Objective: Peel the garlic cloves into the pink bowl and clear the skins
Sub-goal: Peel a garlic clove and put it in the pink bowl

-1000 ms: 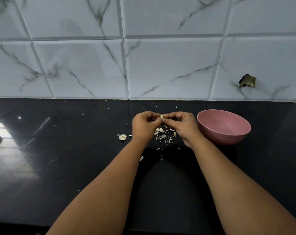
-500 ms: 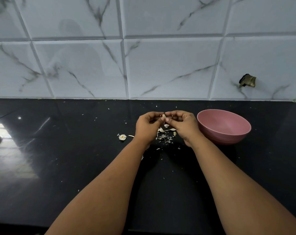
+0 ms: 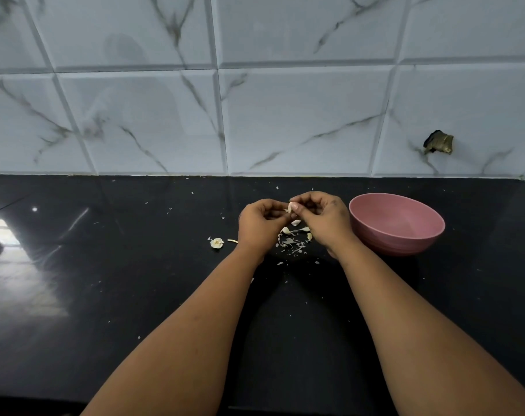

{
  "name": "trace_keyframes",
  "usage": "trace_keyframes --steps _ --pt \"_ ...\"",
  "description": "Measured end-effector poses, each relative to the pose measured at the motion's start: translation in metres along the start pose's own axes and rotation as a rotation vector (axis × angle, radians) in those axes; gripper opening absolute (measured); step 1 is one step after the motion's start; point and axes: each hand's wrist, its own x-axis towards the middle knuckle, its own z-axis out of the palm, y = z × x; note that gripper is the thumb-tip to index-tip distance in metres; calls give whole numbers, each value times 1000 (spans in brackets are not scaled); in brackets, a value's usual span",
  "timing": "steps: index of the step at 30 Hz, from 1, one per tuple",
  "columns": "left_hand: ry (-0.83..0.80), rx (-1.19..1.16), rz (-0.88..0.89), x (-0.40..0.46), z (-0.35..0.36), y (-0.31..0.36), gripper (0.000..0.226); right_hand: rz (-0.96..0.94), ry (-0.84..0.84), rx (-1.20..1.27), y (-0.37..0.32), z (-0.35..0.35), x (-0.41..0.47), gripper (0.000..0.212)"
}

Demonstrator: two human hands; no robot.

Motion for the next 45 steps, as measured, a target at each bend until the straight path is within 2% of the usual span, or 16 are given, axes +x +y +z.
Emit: trace_keyframes --steps 11,19,28,31,35,38,41,43,45 --pt "-1 46 -66 1 2 -2 12 -7 -6 -52 1 1 -1 7" --pt "-42 111 -33 -1 5 -2 14 21 -15 -22 -1 1 -2 15" --pt "-179 44 -29 0 -2 2 12 332 15 472 -6 5 0 18" --pt "-259 136 -65 -1 -1 2 9 361 97 633 -9 -5 5 18" --pt "-317 425 -60 -2 0 -2 13 311 72 456 -3 -4 2 11" --pt "-257 501 36 -2 0 0 17 257 55 352 -1 1 0 12" --pt "-90 434 49 2 -4 3 8 217 51 270 -1 2 1 16" --pt "12 402 23 5 -5 1 23 193 53 233 -1 2 -1 19" --pt "69 415 21 6 -6 -1 26 175 53 199 -3 2 -2 21"
